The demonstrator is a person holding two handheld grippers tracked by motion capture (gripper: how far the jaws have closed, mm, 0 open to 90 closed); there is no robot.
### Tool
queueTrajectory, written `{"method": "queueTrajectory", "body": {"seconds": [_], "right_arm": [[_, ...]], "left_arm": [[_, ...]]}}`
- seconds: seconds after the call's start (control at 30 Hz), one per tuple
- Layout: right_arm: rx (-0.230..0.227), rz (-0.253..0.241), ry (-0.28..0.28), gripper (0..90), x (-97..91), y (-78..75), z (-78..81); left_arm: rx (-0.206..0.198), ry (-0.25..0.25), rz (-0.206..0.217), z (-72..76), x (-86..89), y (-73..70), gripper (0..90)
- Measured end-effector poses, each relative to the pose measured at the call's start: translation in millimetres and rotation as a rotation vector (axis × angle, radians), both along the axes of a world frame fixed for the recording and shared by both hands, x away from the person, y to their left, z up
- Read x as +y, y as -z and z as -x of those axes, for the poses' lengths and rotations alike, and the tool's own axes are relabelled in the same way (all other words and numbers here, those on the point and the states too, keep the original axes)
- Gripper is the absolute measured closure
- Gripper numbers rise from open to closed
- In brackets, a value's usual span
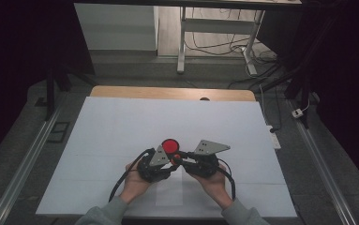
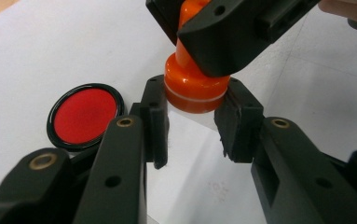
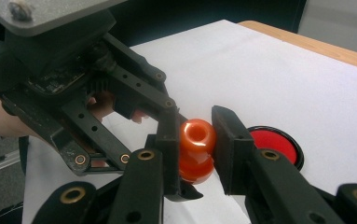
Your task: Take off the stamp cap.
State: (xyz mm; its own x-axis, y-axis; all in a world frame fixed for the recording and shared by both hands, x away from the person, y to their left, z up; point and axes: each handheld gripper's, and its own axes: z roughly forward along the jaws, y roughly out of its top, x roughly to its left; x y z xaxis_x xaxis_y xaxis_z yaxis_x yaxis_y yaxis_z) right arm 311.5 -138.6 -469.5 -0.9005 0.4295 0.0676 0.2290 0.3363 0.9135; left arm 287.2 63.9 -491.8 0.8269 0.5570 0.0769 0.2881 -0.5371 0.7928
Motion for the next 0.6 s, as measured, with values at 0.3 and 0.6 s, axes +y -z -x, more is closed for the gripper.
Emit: {"method": "queueTrajectory", "body": {"seconds": [0.3,0.6], "right_arm": [[0.009,-0.004,0.005,72.5,-0.6,0.5,-0.1],[0.039,-0.026,0.013,72.5,-2.5,2.1,-0.9]], "left_arm": [[-0.017,-0.005,-0.013,1.3,-1.1,0.7,65.7],[-0.014,-0.002,-0.011,1.8,-1.2,1.3,65.8]]}}
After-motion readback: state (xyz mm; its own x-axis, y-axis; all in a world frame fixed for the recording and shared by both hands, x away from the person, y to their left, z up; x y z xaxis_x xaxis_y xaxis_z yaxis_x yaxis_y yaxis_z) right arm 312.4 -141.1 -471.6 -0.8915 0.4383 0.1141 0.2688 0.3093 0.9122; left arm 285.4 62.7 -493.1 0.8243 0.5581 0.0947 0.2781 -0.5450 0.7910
